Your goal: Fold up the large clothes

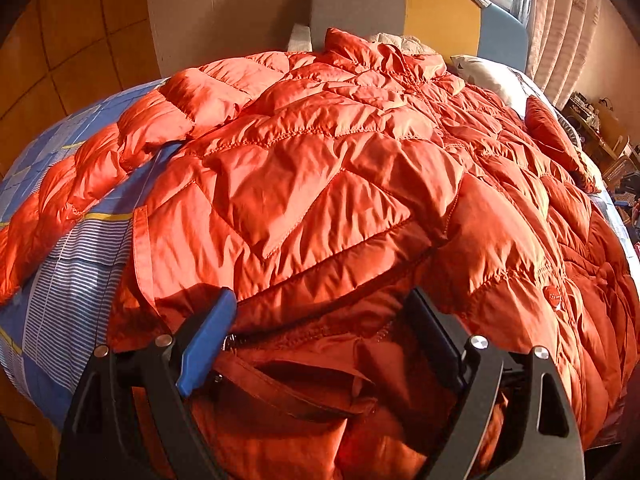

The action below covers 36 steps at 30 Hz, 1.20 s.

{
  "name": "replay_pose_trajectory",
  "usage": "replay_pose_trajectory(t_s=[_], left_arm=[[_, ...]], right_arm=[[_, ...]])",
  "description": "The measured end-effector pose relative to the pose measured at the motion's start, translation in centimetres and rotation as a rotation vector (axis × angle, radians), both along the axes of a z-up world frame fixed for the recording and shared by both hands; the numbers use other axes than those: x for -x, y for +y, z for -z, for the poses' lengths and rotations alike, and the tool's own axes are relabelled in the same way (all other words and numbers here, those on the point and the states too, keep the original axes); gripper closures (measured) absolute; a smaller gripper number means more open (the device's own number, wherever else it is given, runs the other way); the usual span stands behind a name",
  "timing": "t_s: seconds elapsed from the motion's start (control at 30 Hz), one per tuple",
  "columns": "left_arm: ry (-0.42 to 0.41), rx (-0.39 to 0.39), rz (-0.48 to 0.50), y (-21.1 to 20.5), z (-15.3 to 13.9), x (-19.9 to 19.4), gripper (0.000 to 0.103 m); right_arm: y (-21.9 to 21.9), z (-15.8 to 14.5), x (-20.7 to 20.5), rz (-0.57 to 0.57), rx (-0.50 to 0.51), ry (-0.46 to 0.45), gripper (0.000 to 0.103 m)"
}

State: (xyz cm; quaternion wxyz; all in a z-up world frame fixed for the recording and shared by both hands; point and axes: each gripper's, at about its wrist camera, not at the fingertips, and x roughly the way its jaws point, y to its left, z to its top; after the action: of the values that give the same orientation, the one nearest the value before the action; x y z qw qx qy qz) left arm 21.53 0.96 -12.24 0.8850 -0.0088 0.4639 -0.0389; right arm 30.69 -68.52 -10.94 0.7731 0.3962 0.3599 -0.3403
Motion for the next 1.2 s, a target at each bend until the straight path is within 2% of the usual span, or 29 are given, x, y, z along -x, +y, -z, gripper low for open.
replay_pose_trajectory(t_s=[0.03, 0.2, 0.3, 0.37, 0.4, 0.47, 0.57, 0.8, 1.03, 1.2], left_arm=[[-0.002, 0.002, 0.000, 0.0, 0.0, 0.0, 0.016], [-0.009, 0.002, -0.007, 0.1, 0.0, 0.2, 0.017], [-0.006, 0.006, -0.005, 0.2, 0.0, 0.2, 0.016], [-0.006, 0.002, -0.006, 0.1, 0.1, 0.2, 0.016], [-0.005, 0.001, -0.006, 0.1, 0.1, 0.2, 0.016], [-0.005, 0.003, -0.006, 0.1, 0.1, 0.2, 0.016], [-0.001, 0.003, -0.003, 0.1, 0.1, 0.1, 0.016], [0.002, 0.018, 0.016, 0.3, 0.3, 0.1, 0.017], [-0.008, 0.038, 0.044, 0.6, 0.2, 0.7, 0.019], [-0.016, 0.059, 0.057, 1.0, -0.2, 1.1, 0.020]], right_arm=[[0.2, 0.0, -0.1, 0.002, -0.009, -0.012, 0.031], [1.6, -0.1, -2.6, -0.054, 0.000, -0.018, 0.030], [2.3, 0.4, -4.5, -0.093, -0.015, -0.022, 0.044], [2.7, 1.1, -5.6, -0.115, -0.043, -0.018, 0.058], [2.9, 1.4, -6.1, -0.125, -0.050, -0.013, 0.061], [3.3, 1.9, -6.4, -0.140, -0.053, -0.003, 0.078], [3.7, 1.7, -6.4, -0.159, -0.021, 0.009, 0.090], [2.6, 0.0, -3.6, -0.103, 0.080, 0.080, 0.093], [1.5, -1.5, 0.6, -0.042, 0.137, 0.127, 0.095], [2.2, -2.4, 1.7, -0.032, 0.157, 0.133, 0.095]])
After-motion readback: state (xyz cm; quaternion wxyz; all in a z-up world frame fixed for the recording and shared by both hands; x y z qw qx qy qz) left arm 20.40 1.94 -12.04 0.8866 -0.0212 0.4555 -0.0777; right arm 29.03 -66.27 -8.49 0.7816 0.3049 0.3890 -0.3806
